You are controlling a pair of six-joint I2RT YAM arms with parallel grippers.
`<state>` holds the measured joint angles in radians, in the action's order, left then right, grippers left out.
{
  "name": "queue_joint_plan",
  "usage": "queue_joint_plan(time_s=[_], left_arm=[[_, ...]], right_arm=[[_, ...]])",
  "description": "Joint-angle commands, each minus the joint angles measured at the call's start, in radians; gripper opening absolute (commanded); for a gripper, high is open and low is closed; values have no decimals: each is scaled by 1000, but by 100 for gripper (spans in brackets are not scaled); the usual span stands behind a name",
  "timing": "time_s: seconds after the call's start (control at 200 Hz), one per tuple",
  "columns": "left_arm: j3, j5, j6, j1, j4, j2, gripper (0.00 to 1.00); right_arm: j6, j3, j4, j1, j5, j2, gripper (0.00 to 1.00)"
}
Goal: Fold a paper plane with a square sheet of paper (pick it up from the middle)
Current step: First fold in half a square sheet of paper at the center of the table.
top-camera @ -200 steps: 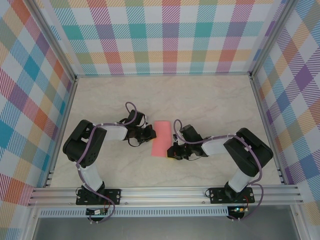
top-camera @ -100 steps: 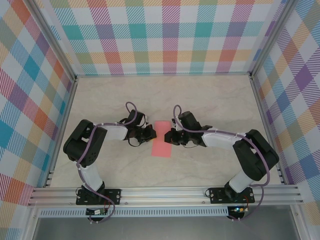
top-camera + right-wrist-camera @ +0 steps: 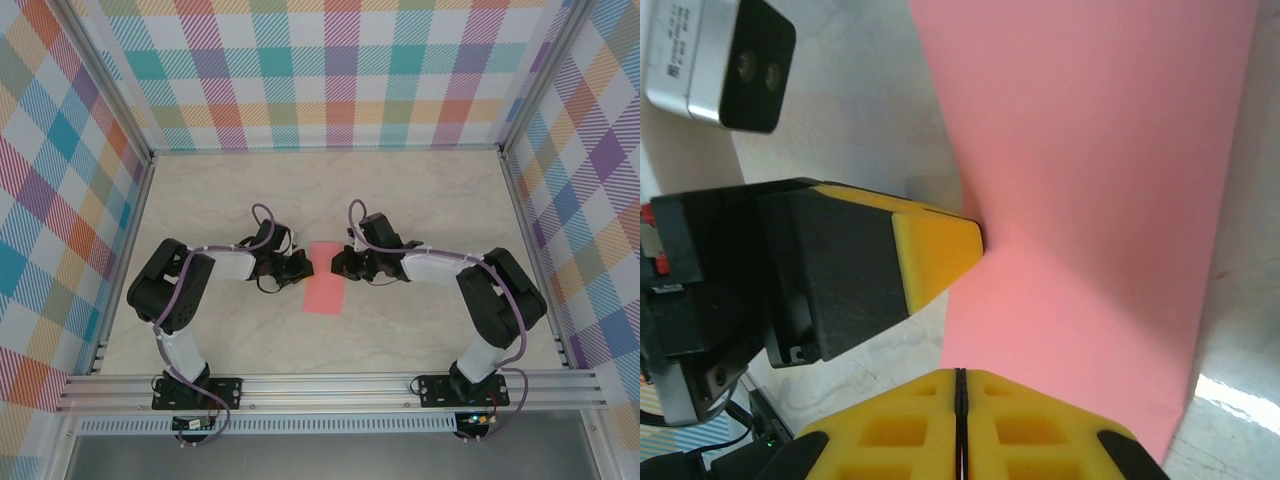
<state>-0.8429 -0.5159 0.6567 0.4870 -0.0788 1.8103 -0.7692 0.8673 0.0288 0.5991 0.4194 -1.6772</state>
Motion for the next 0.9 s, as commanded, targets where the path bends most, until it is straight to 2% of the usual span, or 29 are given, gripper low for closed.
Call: queue_joint_plan(time_s=[0.0,0.295,0.555,0.745,0.9], left_arm=[[46,65,-25,16,125,66,0],[49,67,-21,16,128,61,0],[50,70,-23,17,131,58,0],[56,70,-25,16,131,59,0],[60,74,-26,16,136,52,0]], right_arm=[[15,27,16,-20,41,-31,9],[18,20,39,-42,44,-75,9],[27,7,74,-60,97,-130,10],[34,-19,63,-61,56,-173,10],[29,-31,70,-61,68,-175,11]])
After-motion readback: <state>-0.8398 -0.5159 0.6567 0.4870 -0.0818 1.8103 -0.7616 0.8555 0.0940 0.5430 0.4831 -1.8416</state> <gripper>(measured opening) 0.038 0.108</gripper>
